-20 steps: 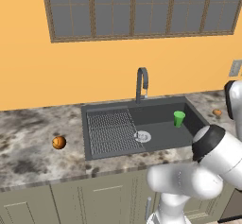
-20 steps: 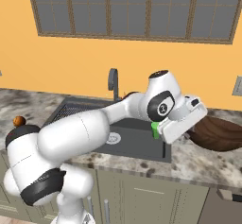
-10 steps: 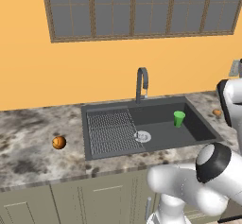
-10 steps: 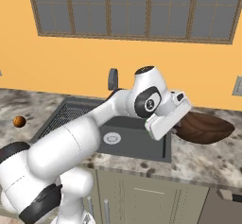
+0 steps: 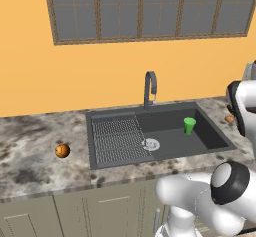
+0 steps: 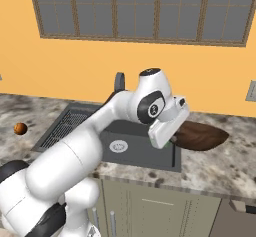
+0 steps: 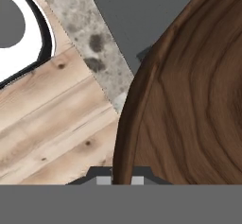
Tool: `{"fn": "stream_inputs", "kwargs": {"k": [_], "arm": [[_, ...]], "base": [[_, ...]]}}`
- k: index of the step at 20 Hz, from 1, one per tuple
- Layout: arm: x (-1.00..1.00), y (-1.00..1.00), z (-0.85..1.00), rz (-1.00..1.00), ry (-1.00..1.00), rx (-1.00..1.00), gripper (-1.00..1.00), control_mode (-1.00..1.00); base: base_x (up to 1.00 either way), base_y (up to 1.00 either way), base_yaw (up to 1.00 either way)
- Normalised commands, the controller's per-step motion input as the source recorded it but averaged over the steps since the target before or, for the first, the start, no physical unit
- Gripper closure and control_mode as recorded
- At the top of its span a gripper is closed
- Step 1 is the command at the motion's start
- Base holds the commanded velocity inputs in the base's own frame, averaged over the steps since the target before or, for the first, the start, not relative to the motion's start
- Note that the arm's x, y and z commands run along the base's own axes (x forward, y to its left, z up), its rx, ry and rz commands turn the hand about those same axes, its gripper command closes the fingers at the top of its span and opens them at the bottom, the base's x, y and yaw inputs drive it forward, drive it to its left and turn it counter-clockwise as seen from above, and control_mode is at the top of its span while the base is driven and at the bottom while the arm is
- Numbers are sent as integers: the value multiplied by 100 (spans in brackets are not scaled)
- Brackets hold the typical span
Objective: Remove the orange and tangerine from the sink. Then move the bowl and cup from the counter to the sink for washing.
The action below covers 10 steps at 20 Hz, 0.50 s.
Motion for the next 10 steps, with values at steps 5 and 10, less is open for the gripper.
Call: {"fn": "stream_inputs", "kwargs": {"k": [5,10], "arm": [[0,25,13,17,1,5,100,-100],[-1,26,11,16,1,6,100,-100]], "base": [[0,0,0],[0,0,0]]}}
